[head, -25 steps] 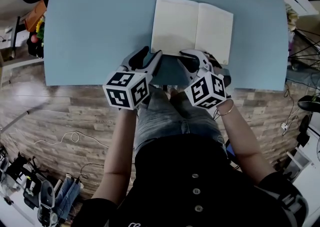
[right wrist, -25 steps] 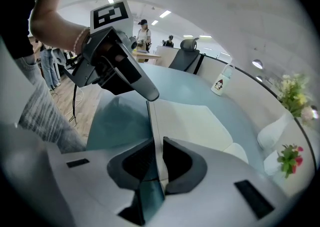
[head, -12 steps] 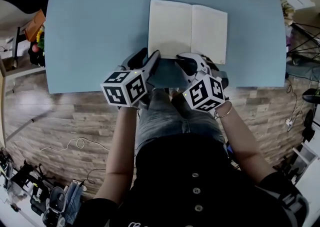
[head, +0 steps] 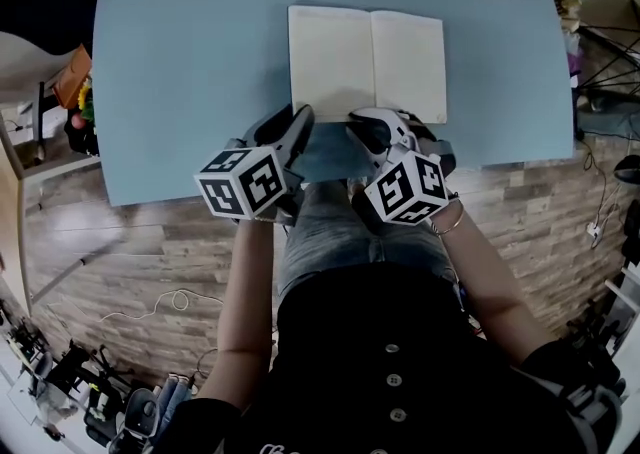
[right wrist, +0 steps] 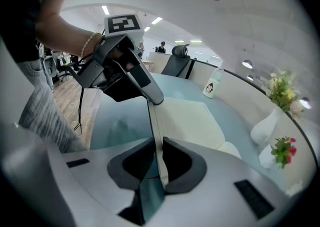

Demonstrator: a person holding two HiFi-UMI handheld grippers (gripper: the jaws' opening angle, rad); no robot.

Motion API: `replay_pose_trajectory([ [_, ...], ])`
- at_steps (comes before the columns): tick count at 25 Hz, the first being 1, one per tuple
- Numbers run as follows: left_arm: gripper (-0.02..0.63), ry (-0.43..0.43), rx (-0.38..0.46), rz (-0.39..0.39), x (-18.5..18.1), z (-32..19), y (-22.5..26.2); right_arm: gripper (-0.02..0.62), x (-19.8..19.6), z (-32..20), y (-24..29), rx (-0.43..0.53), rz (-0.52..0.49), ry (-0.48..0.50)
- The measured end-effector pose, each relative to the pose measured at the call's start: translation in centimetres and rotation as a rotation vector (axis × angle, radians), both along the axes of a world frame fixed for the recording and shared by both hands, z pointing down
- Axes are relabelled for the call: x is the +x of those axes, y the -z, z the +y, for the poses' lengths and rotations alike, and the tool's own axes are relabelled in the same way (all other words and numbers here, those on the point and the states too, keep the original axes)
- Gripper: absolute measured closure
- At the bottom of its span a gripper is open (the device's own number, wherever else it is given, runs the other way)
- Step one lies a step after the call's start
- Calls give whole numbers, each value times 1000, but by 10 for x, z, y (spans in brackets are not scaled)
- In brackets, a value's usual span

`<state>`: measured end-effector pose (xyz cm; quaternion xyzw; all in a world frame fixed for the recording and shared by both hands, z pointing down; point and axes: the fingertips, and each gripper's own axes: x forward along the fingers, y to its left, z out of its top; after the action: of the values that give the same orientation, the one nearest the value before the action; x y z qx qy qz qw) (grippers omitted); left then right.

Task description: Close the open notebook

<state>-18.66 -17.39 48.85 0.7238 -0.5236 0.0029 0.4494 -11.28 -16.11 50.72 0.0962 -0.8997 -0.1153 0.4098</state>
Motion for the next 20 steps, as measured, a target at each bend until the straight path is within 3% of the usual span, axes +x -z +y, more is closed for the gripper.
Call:
replay_pose_trajectory([
  [7, 532, -60, 26, -60, 7, -1, 13, 532, 1, -1, 7, -56, -36, -75],
  [14, 532, -146, 54, -109, 18, -5, 29, 538, 14, -7, 23, -30, -50, -134],
  [20, 538, -231, 121, -102, 39, -9, 47, 595, 39, -12, 38, -27, -102, -290],
])
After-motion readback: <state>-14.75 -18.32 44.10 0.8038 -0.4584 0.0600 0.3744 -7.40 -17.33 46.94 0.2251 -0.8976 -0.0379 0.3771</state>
